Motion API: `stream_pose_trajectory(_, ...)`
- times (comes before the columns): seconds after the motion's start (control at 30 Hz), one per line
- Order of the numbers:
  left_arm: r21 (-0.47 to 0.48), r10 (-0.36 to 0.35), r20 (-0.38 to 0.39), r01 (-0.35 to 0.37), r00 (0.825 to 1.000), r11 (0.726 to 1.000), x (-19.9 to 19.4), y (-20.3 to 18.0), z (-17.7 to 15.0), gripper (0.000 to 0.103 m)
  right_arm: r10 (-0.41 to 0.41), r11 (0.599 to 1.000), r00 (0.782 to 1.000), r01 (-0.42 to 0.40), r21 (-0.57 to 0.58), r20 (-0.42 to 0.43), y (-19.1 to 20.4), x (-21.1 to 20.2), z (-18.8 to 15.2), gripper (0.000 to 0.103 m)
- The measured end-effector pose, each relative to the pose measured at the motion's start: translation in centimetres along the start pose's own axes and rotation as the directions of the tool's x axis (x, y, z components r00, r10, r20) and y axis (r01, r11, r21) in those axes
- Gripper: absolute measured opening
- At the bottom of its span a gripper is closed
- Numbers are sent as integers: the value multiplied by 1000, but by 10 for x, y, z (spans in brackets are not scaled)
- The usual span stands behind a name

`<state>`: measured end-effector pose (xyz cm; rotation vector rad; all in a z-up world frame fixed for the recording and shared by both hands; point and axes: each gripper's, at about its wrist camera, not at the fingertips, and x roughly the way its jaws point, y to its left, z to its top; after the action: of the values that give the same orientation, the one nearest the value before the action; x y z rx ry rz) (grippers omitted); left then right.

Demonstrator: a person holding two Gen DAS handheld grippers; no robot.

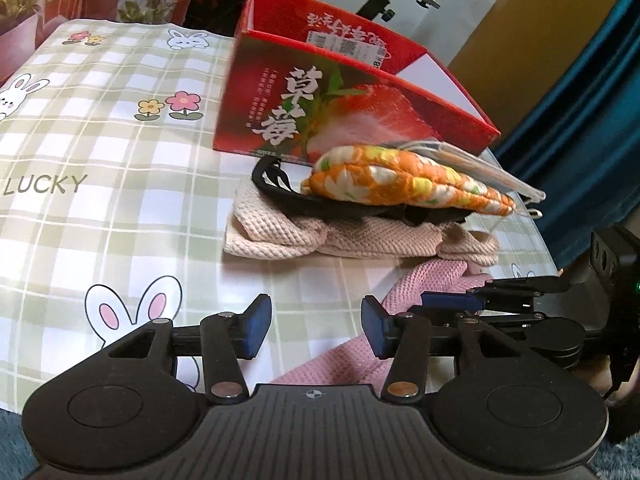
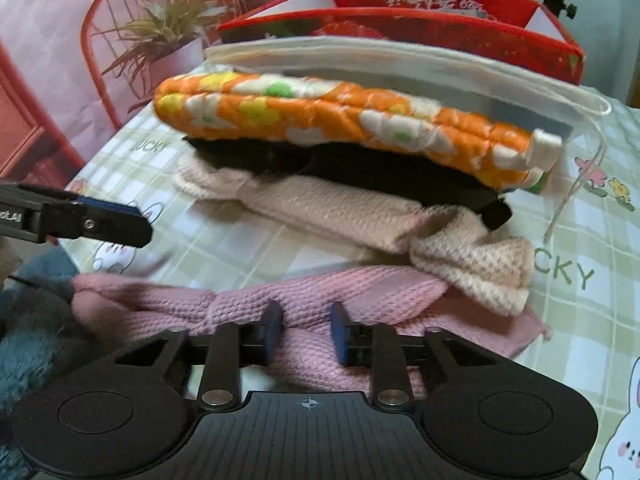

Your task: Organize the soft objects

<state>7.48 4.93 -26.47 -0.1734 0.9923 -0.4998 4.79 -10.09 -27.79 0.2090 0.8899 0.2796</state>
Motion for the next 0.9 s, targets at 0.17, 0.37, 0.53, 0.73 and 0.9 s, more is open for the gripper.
stream_pose_trajectory(0.17, 4, 6, 9, -6, 1000, 1000, 1, -1, 2, 52, -34, 996, 998, 30, 83, 44, -15, 2, 1, 13)
stream_pose_trajectory(0.37, 16, 15, 9, -15, 1000, 1000, 4, -2, 5, 52, -82, 973, 993, 60, 223, 89, -37, -5, -4, 12)
stream_pose_trajectory(0.53, 0, 26, -10, -26, 1000, 1000, 11, 3, 3, 52, -83, 967, 993, 61, 248, 82, -38, -7, -6, 12)
stream_pose_trajectory(0.73, -18, 35, -20, -35, 999, 999, 13, 8, 0, 52, -80, 960, 994, 55, 276, 79, -33, -3, -9, 12)
stream_pose_trajectory(0.9, -49, 40, -30, -41, 999, 998, 15, 16, -4, 52, -82, 960, 994, 57, 274, 79, -34, -5, -10, 12)
